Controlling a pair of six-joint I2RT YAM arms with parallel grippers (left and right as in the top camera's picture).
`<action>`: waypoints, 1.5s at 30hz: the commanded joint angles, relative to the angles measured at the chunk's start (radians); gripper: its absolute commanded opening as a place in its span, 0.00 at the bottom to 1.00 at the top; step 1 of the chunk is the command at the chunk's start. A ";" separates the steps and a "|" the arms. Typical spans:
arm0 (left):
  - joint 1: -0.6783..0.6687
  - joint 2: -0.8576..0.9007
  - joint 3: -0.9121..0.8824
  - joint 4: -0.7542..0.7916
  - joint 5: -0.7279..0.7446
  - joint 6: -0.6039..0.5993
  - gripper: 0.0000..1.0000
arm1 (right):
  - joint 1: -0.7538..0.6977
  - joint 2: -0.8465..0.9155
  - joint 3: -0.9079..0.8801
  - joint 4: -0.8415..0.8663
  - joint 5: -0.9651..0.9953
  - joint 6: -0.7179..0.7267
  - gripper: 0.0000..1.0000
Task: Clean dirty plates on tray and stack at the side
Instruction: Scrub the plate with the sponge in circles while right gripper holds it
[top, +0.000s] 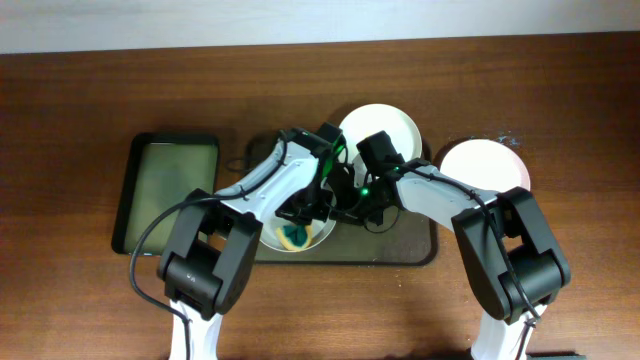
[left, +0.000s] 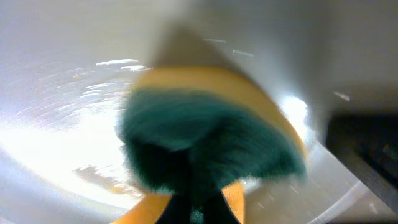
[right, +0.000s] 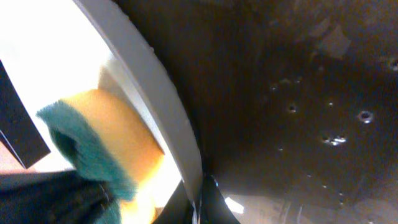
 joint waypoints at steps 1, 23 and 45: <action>0.088 0.020 -0.045 -0.006 -0.295 -0.269 0.00 | -0.003 0.042 -0.031 -0.013 0.073 0.008 0.04; 0.190 0.020 -0.097 0.664 -0.451 -0.057 0.00 | -0.003 0.042 -0.031 -0.011 0.073 -0.008 0.04; 0.192 0.020 -0.097 0.570 -0.371 0.087 0.00 | -0.002 0.042 -0.031 -0.008 0.069 -0.015 0.04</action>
